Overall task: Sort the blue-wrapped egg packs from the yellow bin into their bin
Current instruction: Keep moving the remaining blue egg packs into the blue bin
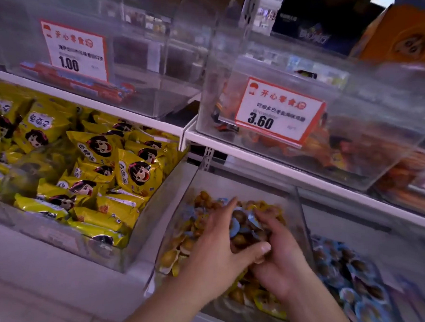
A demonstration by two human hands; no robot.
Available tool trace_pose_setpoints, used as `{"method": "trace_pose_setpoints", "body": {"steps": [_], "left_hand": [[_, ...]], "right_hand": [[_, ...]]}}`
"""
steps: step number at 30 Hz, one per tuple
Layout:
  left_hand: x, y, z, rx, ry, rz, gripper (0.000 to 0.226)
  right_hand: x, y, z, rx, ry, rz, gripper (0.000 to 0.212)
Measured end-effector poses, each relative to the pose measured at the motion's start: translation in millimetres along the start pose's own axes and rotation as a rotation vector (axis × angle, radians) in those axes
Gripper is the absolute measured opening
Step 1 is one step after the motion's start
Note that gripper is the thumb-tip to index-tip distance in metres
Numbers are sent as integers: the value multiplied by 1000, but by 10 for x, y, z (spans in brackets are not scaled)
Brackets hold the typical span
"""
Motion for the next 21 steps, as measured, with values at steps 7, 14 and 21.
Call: {"method": "trace_pose_setpoints", "body": {"steps": [7,14,21], "left_hand": [[32,-82,-24,-15,-28,-98,55],[-8,-176,35,-185,279,-198,34],[2,-166,138,-396,620,-314,34]], "right_hand": [[-42,-21,-39,-38,-22,-9,50],[-107,-34,-78,-115,73,-52,42],[-135,31,-23,-170,127,-52,34]]}}
Point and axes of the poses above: each hand's wrist, its own y-axis away from the middle knuckle, its own x-axis out of the palm, z = x × y, the point moved 4 cm from there along -y, towards the middle knuckle, and after that the axes turned 1 degree about x, right-handed, at the moved point
